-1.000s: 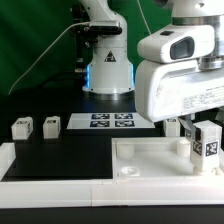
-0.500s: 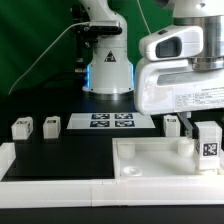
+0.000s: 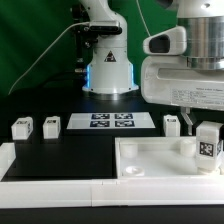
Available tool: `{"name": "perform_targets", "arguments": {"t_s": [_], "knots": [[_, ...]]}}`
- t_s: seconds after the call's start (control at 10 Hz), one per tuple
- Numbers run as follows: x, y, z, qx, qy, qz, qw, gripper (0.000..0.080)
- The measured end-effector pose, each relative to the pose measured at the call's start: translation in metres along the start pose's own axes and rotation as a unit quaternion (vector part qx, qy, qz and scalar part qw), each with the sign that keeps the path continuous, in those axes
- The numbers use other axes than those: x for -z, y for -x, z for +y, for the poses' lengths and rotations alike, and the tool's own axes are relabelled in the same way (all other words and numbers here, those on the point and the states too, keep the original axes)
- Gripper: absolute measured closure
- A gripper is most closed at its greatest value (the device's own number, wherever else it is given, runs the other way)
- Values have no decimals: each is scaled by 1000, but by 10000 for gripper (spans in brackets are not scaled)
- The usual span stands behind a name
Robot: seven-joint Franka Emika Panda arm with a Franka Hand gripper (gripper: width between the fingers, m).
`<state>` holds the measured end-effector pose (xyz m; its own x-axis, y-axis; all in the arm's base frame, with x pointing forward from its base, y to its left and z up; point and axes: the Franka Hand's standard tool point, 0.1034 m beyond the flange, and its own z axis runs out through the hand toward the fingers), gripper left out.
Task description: Assemble one leg
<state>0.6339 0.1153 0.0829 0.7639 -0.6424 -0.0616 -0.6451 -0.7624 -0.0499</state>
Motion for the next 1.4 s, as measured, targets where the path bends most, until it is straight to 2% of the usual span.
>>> {"name": "perform_targets", "arguments": {"t_s": [0.4, 0.5, 0.8, 0.9, 1.0, 1.1, 1.2, 1.3, 1.4], "knots": [[-1, 3, -2, -191, 0, -2, 982, 505], [-2, 5, -3, -256, 0, -3, 967, 505], [-2, 7, -5, -341, -1, -6, 940, 505], [-2, 8, -6, -355, -2, -7, 935, 431], [-2, 9, -7, -331, -2, -7, 943, 431], [-2, 9, -7, -316, -2, -7, 949, 251], [-2, 9, -7, -296, -2, -7, 955, 251], [-2, 8, -6, -242, -2, -7, 970, 171], [-2, 7, -4, -185, -2, -6, 983, 156]]}}
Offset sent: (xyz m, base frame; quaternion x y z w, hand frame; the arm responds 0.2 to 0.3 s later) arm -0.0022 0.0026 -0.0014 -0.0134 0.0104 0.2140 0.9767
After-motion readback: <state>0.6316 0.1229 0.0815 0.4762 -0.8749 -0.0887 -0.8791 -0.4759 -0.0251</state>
